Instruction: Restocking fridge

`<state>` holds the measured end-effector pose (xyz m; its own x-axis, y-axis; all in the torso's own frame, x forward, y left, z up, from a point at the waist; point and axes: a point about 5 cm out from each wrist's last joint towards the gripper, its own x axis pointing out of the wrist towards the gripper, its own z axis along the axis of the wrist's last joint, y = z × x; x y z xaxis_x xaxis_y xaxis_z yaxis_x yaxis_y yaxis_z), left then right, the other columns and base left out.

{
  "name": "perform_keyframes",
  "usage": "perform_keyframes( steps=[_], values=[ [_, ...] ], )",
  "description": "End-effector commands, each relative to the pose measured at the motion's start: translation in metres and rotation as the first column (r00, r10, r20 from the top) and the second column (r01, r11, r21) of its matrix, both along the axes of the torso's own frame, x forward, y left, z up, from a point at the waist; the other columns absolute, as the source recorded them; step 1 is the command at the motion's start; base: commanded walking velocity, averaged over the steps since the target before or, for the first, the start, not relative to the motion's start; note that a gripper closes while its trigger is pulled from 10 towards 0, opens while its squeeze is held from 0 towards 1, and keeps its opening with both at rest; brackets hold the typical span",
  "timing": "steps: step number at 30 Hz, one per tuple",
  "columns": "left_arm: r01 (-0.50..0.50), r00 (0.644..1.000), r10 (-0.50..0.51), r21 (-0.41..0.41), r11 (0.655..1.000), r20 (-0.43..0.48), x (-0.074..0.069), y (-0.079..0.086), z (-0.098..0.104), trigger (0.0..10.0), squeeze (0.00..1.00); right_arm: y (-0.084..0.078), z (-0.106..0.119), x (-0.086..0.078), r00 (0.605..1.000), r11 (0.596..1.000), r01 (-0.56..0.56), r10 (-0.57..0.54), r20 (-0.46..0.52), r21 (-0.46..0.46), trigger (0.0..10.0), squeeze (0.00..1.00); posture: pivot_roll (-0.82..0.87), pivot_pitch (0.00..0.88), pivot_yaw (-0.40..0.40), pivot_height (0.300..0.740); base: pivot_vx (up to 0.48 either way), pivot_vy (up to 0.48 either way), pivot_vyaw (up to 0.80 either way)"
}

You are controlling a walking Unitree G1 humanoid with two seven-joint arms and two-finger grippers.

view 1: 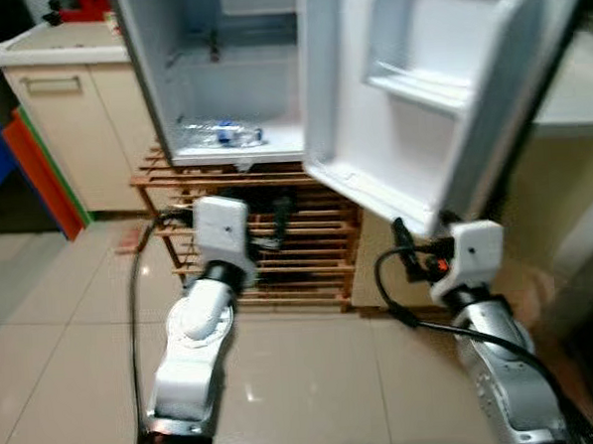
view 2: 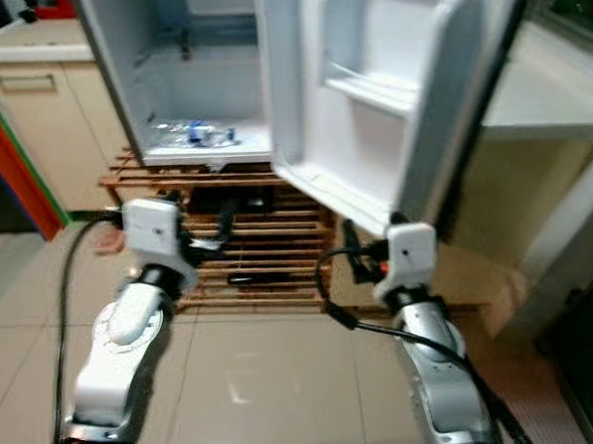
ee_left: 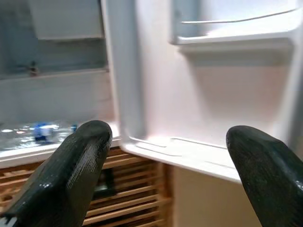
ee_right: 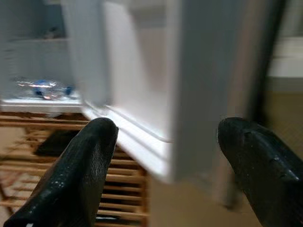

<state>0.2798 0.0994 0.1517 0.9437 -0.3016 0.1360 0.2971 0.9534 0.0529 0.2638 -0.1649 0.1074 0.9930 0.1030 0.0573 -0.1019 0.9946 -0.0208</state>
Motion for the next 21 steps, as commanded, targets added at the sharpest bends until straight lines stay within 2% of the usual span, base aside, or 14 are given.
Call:
perform_keyframes(
  steps=[1, 21],
  values=[
    [-0.016, 1.0, 0.016, 0.007, 1.0, -0.001, 0.0003, 0.0062, -0.0003, 10.0, 0.0, 0.0059, 0.0037, 0.0017, 1.0, 1.0, -0.023, 0.022, 0.017, 0.007, 10.0, 0.28, -0.02, 0.0, 0.011, 0.74, 0.0, -0.472, 0.0],
    [-0.016, 1.0, 0.016, 0.007, 1.0, -0.001, 0.0003, 0.0062, -0.0003, 10.0, 0.0, 0.0059, 0.0037, 0.0017, 1.0, 1.0, -0.023, 0.022, 0.017, 0.007, 10.0, 0.28, -0.02, 0.0, 0.011, 0.74, 0.0, -0.472, 0.0]
  ],
)
